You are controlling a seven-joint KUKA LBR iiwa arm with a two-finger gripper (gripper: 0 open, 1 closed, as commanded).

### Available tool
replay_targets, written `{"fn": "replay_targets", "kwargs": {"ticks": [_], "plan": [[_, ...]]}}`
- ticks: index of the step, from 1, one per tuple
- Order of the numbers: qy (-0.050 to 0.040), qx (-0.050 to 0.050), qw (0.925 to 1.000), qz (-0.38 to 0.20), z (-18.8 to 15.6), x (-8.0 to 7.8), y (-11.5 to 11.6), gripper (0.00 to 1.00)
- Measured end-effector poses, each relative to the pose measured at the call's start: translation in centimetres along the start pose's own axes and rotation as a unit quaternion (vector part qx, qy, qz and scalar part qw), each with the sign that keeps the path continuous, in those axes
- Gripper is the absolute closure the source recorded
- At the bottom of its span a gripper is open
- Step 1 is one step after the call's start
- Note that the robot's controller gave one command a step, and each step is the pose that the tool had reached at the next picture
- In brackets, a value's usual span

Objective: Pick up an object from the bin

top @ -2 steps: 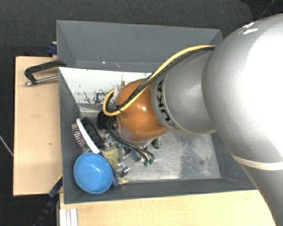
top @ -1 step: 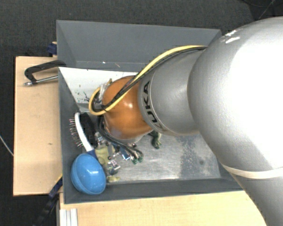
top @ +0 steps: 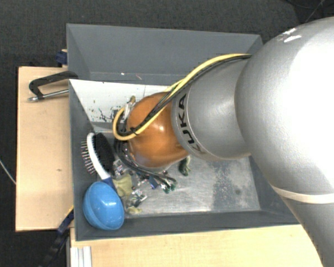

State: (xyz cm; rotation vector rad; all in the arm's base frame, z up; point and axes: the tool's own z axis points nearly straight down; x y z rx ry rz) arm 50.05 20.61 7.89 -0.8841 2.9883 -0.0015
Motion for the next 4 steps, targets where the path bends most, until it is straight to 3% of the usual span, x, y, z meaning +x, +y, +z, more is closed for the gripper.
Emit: {"fn": "replay_targets", "kwargs": {"ticks": [1, 3, 4], "plan": [[0.0116, 0.0, 0.9999, 0.009, 0.16, -0.68, -0.05, 1.0], [0.0113, 0.001, 0.9998, 0.016, 0.15, -0.66, 0.05, 1.0], [0.0161, 0.001, 0.9998, 0.007, 0.23, -1.23, 0.11, 1.0]]}}
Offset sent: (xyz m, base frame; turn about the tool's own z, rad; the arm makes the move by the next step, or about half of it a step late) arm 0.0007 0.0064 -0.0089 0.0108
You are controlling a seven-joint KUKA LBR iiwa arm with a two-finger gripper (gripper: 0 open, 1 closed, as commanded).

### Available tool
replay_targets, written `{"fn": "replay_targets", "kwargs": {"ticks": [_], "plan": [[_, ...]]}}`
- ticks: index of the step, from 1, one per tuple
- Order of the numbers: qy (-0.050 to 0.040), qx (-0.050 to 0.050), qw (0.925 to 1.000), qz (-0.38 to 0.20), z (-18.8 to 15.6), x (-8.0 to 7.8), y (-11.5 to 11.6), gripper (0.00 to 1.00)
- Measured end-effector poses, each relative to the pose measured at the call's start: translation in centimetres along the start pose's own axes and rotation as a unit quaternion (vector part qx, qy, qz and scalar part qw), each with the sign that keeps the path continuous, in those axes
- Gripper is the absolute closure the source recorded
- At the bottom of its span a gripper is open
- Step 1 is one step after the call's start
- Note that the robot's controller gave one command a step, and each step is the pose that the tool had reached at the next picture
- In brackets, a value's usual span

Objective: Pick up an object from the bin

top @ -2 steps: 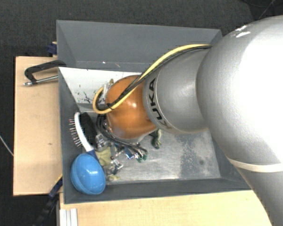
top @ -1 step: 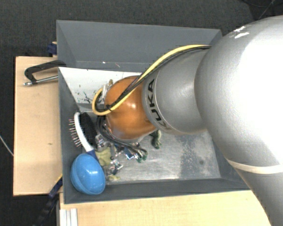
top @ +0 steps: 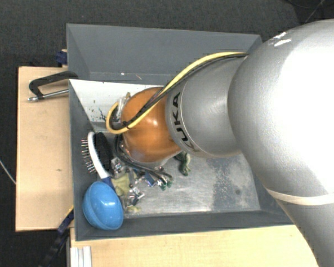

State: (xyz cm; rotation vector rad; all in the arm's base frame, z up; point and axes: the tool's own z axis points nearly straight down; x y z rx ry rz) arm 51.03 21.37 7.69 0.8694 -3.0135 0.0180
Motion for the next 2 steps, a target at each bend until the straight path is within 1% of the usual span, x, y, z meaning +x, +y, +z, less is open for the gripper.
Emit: {"fn": "replay_targets", "kwargs": {"ticks": [1, 2], "plan": [[-0.0081, 0.007, 0.9461, -0.324, -0.2, -1.9, -1.3, 1.0], [-0.0133, 0.001, 0.9473, -0.32, -18.3, -8.1, -4.9, 1.0]]}}
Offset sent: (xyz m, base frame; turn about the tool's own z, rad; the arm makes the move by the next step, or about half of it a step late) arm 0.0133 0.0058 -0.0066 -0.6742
